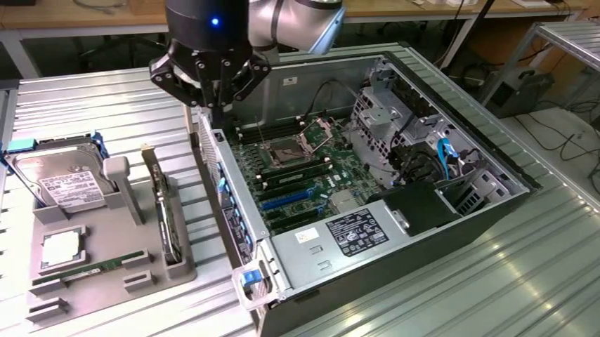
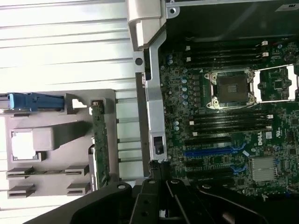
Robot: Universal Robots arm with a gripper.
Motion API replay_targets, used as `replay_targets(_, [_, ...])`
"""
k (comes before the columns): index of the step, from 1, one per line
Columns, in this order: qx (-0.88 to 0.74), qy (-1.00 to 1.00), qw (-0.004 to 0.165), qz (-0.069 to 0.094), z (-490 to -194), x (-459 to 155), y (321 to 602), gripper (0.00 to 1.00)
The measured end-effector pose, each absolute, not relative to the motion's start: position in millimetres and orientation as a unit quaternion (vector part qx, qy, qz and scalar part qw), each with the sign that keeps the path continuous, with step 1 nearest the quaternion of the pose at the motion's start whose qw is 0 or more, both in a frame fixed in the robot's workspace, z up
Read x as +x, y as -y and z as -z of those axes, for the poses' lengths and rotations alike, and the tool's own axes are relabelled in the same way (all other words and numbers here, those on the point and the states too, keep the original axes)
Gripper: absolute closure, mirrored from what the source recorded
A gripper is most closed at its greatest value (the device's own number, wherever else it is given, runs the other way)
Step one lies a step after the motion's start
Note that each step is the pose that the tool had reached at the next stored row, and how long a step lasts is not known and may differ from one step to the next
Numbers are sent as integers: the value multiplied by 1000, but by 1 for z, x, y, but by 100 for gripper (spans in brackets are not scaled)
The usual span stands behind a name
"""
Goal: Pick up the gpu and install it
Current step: 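Reach for the gpu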
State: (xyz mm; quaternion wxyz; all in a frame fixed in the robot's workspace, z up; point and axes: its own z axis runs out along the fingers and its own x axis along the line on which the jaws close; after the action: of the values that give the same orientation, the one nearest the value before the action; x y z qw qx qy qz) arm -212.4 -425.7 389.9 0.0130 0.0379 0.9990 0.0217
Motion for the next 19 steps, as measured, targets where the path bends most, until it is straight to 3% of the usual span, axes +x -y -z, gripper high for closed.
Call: replay_targets(19, [38,-999,13,-22,-368,-296,442,89])
